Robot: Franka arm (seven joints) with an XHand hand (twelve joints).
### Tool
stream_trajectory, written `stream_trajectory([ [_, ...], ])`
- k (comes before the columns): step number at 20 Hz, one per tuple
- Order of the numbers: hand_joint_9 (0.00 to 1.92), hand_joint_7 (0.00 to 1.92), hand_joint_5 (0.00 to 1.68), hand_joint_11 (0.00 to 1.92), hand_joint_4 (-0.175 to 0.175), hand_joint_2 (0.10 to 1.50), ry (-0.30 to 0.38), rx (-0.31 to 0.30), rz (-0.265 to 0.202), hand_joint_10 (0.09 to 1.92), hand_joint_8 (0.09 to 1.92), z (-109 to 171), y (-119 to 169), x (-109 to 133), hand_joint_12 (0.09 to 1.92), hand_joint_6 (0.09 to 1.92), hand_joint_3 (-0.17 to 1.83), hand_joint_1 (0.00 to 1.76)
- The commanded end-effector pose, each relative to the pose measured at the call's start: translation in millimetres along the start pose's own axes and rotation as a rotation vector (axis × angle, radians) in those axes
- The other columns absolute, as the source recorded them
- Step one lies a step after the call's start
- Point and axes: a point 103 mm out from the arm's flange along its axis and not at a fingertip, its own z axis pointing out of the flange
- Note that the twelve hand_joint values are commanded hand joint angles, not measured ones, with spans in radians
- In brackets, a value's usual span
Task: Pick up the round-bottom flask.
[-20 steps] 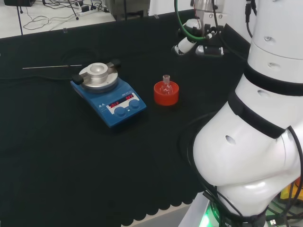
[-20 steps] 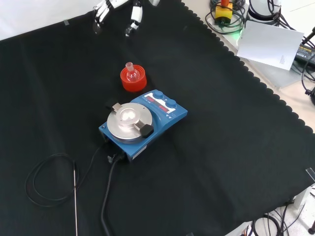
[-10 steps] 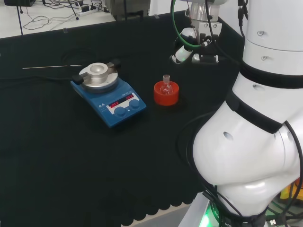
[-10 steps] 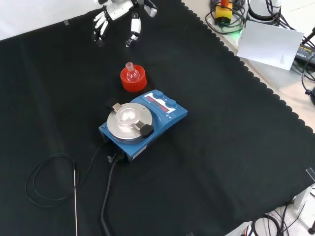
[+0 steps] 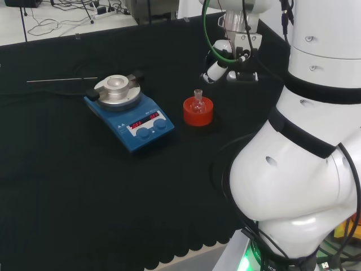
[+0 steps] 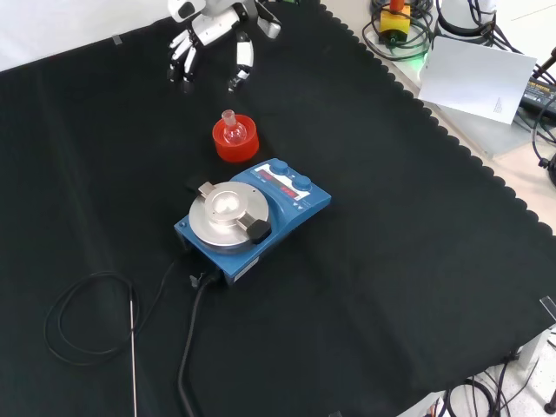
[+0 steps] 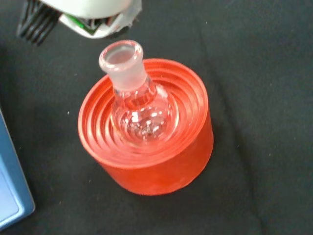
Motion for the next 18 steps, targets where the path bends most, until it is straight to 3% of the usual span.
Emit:
stream_trajectory([
  [1,0.34,0.14,0.64,0.06,-0.021,0.58,-0.015,0.016,-0.012,0.67,0.60,11.2,-10.2,4.3,1.42,0.09,0.73,0.90],
  [10,0.34,0.14,0.59,0.06,-0.020,0.55,-0.046,0.024,-0.012,0.67,0.60,23.0,-16.8,12.6,1.43,0.09,0.73,0.89],
  [18,0.35,0.13,0.60,0.06,-0.019,0.53,-0.030,0.033,-0.022,0.67,0.60,35.7,-6.9,18.4,1.43,0.09,0.72,0.91],
])
